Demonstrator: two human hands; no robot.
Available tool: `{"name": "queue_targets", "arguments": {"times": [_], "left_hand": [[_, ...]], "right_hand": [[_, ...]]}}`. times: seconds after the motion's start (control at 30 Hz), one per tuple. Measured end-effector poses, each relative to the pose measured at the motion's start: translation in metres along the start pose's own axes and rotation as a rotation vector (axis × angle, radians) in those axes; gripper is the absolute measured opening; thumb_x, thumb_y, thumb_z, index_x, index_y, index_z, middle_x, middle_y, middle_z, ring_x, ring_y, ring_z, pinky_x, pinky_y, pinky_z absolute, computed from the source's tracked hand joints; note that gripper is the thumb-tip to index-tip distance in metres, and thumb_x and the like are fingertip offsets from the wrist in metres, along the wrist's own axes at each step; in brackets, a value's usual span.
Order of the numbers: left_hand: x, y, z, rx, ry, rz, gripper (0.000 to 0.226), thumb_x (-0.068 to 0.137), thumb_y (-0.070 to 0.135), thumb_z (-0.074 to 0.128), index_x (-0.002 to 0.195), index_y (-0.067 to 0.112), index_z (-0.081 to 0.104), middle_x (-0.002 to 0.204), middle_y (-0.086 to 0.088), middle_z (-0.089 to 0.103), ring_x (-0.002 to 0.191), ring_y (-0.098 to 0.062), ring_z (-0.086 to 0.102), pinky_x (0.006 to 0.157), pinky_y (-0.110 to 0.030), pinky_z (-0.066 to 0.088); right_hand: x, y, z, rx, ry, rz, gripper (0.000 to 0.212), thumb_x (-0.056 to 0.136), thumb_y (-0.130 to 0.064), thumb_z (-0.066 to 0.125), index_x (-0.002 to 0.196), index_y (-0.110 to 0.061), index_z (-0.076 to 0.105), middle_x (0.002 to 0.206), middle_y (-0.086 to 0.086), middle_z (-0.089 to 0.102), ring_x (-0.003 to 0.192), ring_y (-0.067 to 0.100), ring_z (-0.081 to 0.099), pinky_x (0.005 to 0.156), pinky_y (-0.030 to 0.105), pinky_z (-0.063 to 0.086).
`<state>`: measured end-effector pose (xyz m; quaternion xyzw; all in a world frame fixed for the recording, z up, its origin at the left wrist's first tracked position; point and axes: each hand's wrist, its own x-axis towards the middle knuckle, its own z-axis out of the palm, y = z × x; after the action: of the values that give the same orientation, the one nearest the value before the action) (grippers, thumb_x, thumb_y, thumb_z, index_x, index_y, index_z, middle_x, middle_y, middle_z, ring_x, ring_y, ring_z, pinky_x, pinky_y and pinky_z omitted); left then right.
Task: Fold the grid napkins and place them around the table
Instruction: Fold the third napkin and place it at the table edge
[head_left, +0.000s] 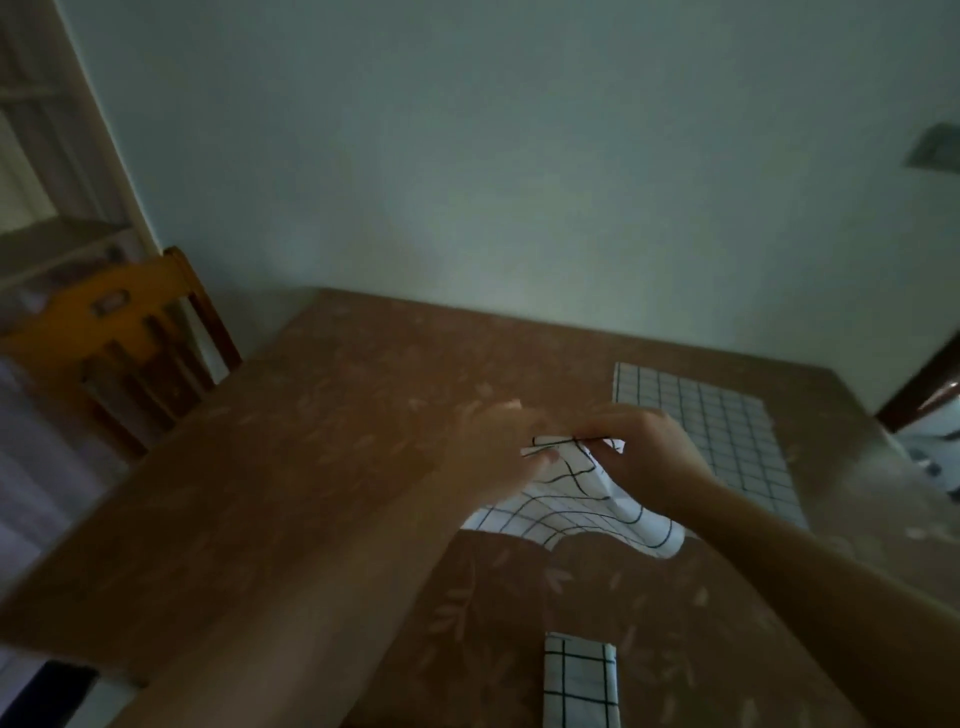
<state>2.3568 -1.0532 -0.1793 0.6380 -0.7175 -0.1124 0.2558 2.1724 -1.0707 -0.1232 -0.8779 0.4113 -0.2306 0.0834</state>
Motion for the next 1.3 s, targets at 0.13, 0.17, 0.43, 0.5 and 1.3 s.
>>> {"name": "queue_targets", "arguments": {"times": [0.13, 0.17, 0.43, 0.5, 1.3], "left_hand": [[-0.016, 0.03, -0.046, -0.084, -0.045, 0.056, 0.032, 0.094, 0.034, 0.061, 0.068, 0.018, 0.055, 0.058, 0.009, 0.048, 0.053, -0.004, 0.045, 0.053, -0.021, 0.032], [-0.022, 0.035, -0.058, -0.113, -0.027, 0.055, 0.036, 0.094, 0.033, 0.062, 0.061, 0.022, 0.049, 0.056, 0.01, 0.044, 0.05, -0.003, 0.04, 0.051, -0.02, 0.028], [-0.075, 0.061, -0.138, -0.457, -0.086, -0.094, 0.017, 0.086, 0.039, 0.072, 0.083, 0.022, 0.073, 0.072, 0.001, 0.067, 0.06, -0.01, 0.055, 0.057, -0.025, 0.041], [-0.089, 0.074, -0.147, -0.507, -0.083, -0.105, 0.011, 0.087, 0.039, 0.07, 0.085, 0.028, 0.073, 0.072, 0.012, 0.069, 0.062, -0.004, 0.059, 0.06, -0.022, 0.045], [-0.262, 0.25, -0.123, -0.847, 0.123, -0.231, 0.013, 0.094, 0.019, 0.062, 0.087, 0.02, 0.073, 0.079, 0.008, 0.076, 0.083, -0.009, 0.069, 0.068, -0.021, 0.049]], "right_hand": [[-0.004, -0.032, -0.046, 0.021, 0.019, 0.064, 0.024, 0.086, -0.023, 0.069, 0.109, -0.029, 0.068, 0.091, -0.022, 0.066, 0.078, -0.002, 0.061, 0.077, 0.023, 0.053], [-0.006, -0.038, -0.056, 0.034, 0.0, 0.096, 0.027, 0.084, -0.028, 0.071, 0.109, -0.032, 0.063, 0.086, -0.022, 0.062, 0.073, -0.003, 0.058, 0.07, 0.019, 0.05], [-0.026, -0.063, -0.104, 0.418, -0.044, 0.274, 0.024, 0.082, -0.031, 0.075, 0.062, -0.019, 0.068, 0.048, -0.009, 0.049, 0.047, 0.007, 0.04, 0.055, 0.023, 0.033], [-0.03, -0.077, -0.114, 0.424, -0.065, 0.214, 0.024, 0.082, -0.031, 0.074, 0.064, -0.016, 0.069, 0.054, -0.004, 0.052, 0.054, 0.012, 0.043, 0.057, 0.025, 0.034], [-0.254, -0.042, -0.215, 0.862, 0.087, 0.352, 0.013, 0.088, -0.028, 0.068, 0.086, -0.017, 0.075, 0.083, 0.008, 0.073, 0.077, 0.025, 0.068, 0.072, 0.035, 0.055]]}}
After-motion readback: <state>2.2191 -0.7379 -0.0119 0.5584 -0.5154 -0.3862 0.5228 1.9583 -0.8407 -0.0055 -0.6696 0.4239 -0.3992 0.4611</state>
